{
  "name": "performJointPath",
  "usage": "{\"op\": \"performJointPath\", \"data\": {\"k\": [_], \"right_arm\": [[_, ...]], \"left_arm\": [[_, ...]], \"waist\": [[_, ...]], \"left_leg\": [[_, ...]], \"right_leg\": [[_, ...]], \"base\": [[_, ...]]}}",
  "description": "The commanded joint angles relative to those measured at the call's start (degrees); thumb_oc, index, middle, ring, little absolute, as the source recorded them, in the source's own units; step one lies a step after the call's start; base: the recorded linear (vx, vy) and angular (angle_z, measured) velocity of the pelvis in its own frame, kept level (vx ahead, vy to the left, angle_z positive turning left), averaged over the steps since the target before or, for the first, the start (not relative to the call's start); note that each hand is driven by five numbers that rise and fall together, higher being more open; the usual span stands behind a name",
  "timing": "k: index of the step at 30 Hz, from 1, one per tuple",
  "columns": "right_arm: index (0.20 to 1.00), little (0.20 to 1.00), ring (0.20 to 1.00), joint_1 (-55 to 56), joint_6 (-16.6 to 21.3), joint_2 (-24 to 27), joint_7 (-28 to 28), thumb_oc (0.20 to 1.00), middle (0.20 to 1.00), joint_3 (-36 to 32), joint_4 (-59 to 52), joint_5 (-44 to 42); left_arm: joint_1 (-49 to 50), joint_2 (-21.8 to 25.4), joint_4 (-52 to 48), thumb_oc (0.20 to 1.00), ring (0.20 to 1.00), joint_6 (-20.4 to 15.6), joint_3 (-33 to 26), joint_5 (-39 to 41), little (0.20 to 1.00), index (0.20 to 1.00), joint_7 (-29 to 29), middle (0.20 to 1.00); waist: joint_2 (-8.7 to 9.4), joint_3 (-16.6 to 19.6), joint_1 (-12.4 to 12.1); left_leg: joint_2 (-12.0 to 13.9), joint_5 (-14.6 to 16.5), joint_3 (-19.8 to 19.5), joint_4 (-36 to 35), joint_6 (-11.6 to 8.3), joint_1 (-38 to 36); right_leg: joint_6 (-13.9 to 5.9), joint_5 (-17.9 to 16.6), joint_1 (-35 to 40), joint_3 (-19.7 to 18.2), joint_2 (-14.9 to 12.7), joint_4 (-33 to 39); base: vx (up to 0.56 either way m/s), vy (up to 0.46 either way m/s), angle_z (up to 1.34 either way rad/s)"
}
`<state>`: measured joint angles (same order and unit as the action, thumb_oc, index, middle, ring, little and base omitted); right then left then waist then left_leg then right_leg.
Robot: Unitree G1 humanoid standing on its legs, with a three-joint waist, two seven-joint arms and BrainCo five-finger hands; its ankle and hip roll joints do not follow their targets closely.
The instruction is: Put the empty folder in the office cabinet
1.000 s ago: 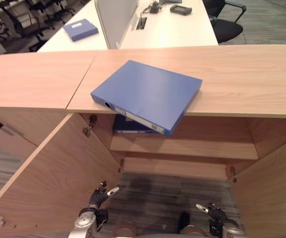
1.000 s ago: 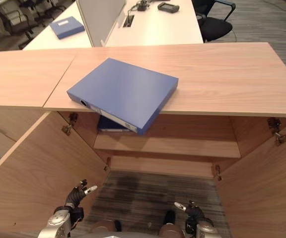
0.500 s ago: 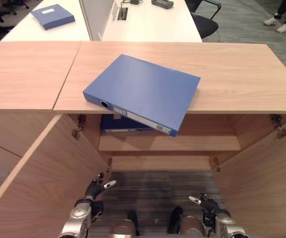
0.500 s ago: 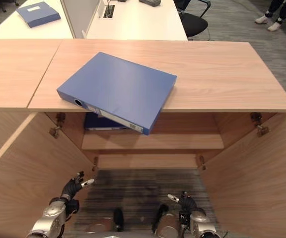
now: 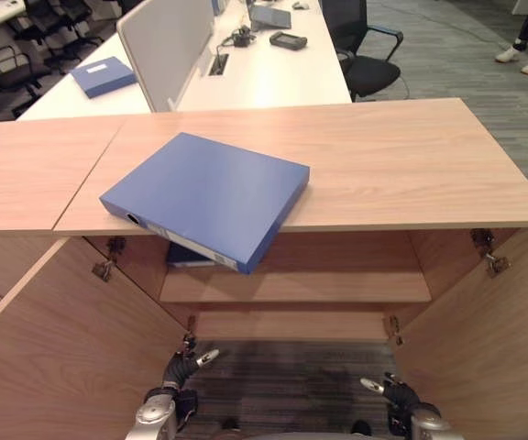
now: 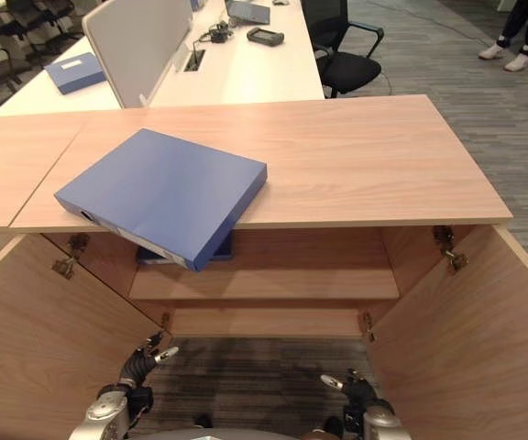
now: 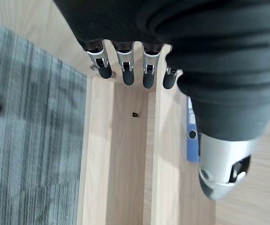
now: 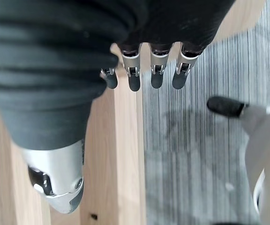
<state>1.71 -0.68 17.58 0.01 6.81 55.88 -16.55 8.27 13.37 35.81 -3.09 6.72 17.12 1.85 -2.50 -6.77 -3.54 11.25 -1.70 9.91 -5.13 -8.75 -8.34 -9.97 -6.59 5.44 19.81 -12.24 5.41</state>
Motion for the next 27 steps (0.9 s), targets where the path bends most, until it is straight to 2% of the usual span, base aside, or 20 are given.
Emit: {"op": "performJointPath", "data": {"k": [1,6,15,19,20,22,27], "right_arm": [[1.000,1.000,1.000,-2.18,1.01,-2.50,0.16,1.000,1.000,-0.98,-1.86,0.80],[1.000,1.000,1.000,-1.86,1.17,-1.67,-0.23,1.000,1.000,-1.65,-0.68,0.23],[1.000,1.000,1.000,-1.68,1.74,-1.88,-0.68,1.000,1.000,-2.19,-0.45,-0.92],[1.000,1.000,1.000,-1.52,2.70,-2.93,-1.90,1.000,1.000,-2.38,-1.02,-1.15],[1.000,1.000,1.000,-1.54,3.78,-3.61,-3.71,1.000,1.000,-2.46,-1.45,-0.84],[1.000,1.000,1.000,-1.86,4.86,-3.92,-5.26,1.000,1.000,-2.58,-1.83,-0.33],[1.000,1.000,1.000,-1.96,6.19,-4.10,-6.21,1.000,1.000,-2.58,-1.22,-0.43]], "left_arm": [[-3.20,3.32,-1.34,1.000,1.000,-2.81,-0.92,0.56,1.000,1.000,0.93,1.000],[-3.04,3.00,-1.30,1.000,1.000,-2.80,-0.88,0.75,1.000,1.000,1.11,1.000],[-2.95,3.98,-3.25,1.000,1.000,-3.13,-1.05,-1.58,1.000,1.000,2.44,1.000],[-2.38,5.85,-8.97,1.000,1.000,-4.05,-4.77,-7.82,1.000,1.000,8.66,1.000],[-1.57,6.13,-12.28,1.000,1.000,-4.54,-6.91,-13.21,1.000,1.000,14.58,1.000],[-0.17,6.29,-15.72,1.000,1.000,-5.41,-8.16,-18.69,1.000,1.000,19.14,1.000],[1.56,7.37,-21.07,1.000,1.000,-6.24,-9.47,-26.80,1.000,1.000,24.74,1.000]], "waist": [[2.03,-2.61,-1.15],[1.62,-2.45,-0.98],[1.35,-2.22,-1.01],[1.66,-1.97,-2.19],[1.98,-1.93,-3.02],[2.30,-2.05,-3.80],[2.59,-1.99,-4.71]], "left_leg": [[-2.36,3.03,-4.09,1.47,0.41,1.50],[-1.11,2.49,-4.95,1.43,-0.45,1.21],[-0.41,2.17,-6.32,1.24,-0.77,0.89],[-0.37,2.14,-7.53,1.04,-0.96,1.06],[-0.28,2.10,-8.09,0.99,-1.09,1.17],[-0.14,2.05,-8.48,0.96,-1.23,1.36],[0.17,1.95,-8.65,0.92,-1.58,1.59]], "right_leg": [[-3.49,2.11,2.40,2.63,-4.07,-1.58],[-2.49,3.86,3.78,3.31,-2.28,-1.13],[-1.65,5.03,4.75,3.43,-0.83,-0.85],[-1.44,5.46,5.16,3.79,-0.61,-0.86],[-1.44,5.57,5.33,4.27,-0.53,-0.86],[-1.49,5.71,5.42,4.74,-0.43,-0.87],[-1.61,6.02,5.60,5.07,-0.16,-0.75]], "base": [[0.02,-0.059,0.02],[0.02,-0.059,0.07],[0.01,-0.011,0.07],[0.01,-0.022,0.14],[0.00,-0.060,0.12],[-0.02,-0.066,0.13],[-0.02,-0.034,0.11]]}}
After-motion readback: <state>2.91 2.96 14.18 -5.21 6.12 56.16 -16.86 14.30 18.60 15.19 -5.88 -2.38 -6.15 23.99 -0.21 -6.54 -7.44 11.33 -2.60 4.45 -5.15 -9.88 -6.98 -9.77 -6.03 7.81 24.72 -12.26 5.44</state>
